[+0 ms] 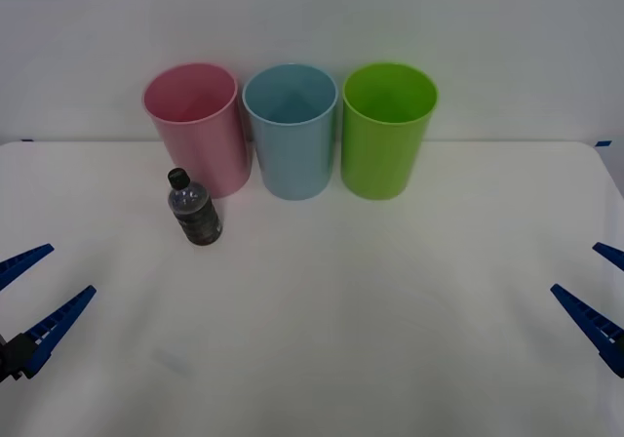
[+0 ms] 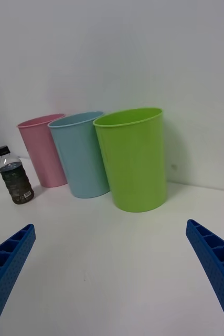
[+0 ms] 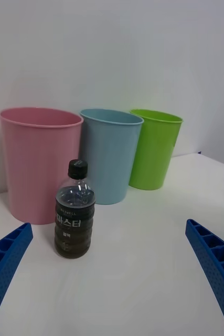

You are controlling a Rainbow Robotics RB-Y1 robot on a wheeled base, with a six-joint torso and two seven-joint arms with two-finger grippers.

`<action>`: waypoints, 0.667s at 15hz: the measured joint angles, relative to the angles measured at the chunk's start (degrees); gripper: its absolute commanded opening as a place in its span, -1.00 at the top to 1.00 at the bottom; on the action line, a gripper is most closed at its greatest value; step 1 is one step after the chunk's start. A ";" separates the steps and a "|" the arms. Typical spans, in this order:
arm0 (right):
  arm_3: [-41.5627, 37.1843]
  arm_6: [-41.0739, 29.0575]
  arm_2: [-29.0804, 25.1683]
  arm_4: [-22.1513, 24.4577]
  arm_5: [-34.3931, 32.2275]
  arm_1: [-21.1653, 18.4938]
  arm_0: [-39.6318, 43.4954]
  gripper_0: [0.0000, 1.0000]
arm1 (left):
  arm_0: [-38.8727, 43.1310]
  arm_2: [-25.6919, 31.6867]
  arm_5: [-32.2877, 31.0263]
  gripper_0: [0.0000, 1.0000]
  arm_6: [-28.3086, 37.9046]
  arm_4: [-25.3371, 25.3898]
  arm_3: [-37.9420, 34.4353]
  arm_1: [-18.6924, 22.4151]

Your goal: Grasp the object on the table and drop it into the matching bin: aluminum can to the light blue bin, PET bottle to the pink bin.

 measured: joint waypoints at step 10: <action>0.00 0.00 0.00 0.00 0.00 0.00 0.00 -1.00 | -0.05 -1.89 0.83 -1.00 -1.10 -1.52 0.98 -1.20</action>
